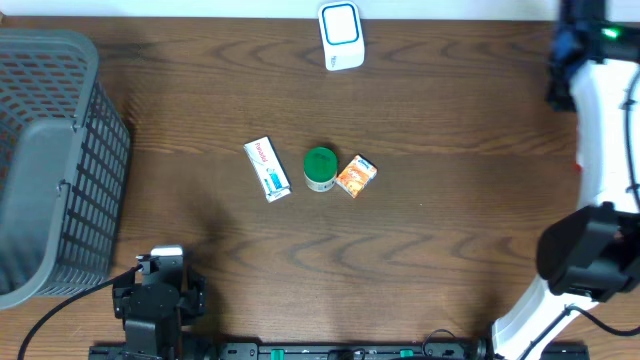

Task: Scan the item barcode
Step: 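Carry the TOP bar to the right table edge and release it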

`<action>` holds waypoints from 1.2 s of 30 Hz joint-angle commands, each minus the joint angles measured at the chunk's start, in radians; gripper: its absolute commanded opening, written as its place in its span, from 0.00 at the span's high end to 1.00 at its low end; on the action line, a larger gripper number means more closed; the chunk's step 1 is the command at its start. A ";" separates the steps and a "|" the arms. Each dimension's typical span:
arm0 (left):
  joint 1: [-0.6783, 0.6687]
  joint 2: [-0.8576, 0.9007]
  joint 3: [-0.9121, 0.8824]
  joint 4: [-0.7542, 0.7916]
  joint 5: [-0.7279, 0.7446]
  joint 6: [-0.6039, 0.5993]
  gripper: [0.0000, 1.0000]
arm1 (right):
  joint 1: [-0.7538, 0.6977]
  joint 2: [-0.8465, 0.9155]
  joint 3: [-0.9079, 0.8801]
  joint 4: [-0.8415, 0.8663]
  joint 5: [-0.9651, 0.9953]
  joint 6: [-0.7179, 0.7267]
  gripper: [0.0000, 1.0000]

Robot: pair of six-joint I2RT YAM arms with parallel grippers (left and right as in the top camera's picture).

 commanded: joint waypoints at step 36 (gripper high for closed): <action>0.003 -0.002 0.008 -0.002 -0.003 -0.011 0.14 | -0.151 0.011 -0.121 -0.021 -0.950 -0.172 0.01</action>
